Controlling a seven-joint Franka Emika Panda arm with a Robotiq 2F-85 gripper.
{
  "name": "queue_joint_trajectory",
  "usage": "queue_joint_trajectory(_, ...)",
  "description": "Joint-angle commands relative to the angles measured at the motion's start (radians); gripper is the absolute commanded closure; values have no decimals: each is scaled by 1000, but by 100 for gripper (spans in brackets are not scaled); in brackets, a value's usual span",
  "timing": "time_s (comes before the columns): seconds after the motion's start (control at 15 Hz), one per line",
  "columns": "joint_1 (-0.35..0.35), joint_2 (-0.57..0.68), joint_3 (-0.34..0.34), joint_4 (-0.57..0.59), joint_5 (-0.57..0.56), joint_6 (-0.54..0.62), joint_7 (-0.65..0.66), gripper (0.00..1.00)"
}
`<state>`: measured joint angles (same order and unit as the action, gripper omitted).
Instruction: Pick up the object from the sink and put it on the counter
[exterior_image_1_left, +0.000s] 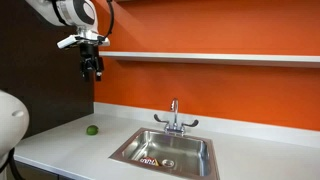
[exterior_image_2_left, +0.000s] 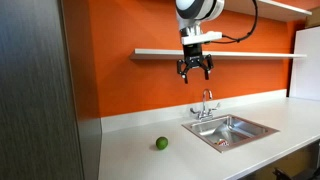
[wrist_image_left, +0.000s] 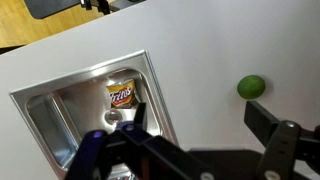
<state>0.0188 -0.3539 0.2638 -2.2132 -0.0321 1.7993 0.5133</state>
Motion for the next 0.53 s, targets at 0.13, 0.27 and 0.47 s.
queue_joint_trajectory(0.13,22,9,-25,4,-4,-3,-12,0)
queue_joint_trajectory(0.27,25,12,-39,-1,-16,12,-61,0)
queue_joint_trajectory(0.47,27,10,-66,-12,-33,42,-164,0)
